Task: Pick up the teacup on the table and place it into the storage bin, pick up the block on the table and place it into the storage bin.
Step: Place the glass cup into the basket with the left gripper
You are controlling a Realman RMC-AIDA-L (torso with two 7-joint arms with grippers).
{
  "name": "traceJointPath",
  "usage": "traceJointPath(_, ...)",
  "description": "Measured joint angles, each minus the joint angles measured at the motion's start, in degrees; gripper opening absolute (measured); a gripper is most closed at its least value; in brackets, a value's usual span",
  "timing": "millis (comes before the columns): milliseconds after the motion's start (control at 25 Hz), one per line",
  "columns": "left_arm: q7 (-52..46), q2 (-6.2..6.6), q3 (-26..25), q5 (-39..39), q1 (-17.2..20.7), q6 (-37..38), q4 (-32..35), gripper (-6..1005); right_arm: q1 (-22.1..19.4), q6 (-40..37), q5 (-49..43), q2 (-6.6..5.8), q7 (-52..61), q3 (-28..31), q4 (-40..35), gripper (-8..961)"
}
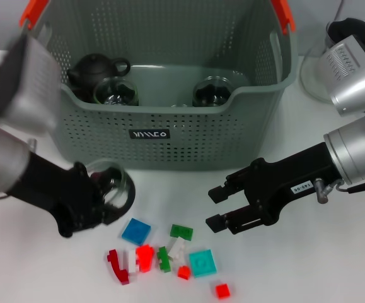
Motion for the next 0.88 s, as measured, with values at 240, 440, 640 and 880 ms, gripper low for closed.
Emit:
traceJointPath(240,-2.3,1.38,-14.1,-12.4,-4.3,9.4,2.3,44,-0.2,-0.2,0.0,-0.08,-0.2,-0.1,0.0,624)
traceJointPath(440,-8.7,4.14,-16.8,-25.3,-8.6,7.6,2.0,44,-0.5,-0.3,0.0,-0.21,-0.2,-0.3,0.0,625)
traceJointPath(640,-13.1,5.36,-14.7,-23.8,-14.0,-4.5,-2.1,44,-0.6,-0.4,-0.1,-0.25,-0.3,-0.4,0.0,625)
traceJointPath(880,-14.7,6.71,-9.5,-17.2,-20.3,-21.4,-15.1,45,-0.8,-0.4,-0.1,-0.25,-0.3,-0.4,0.0,625)
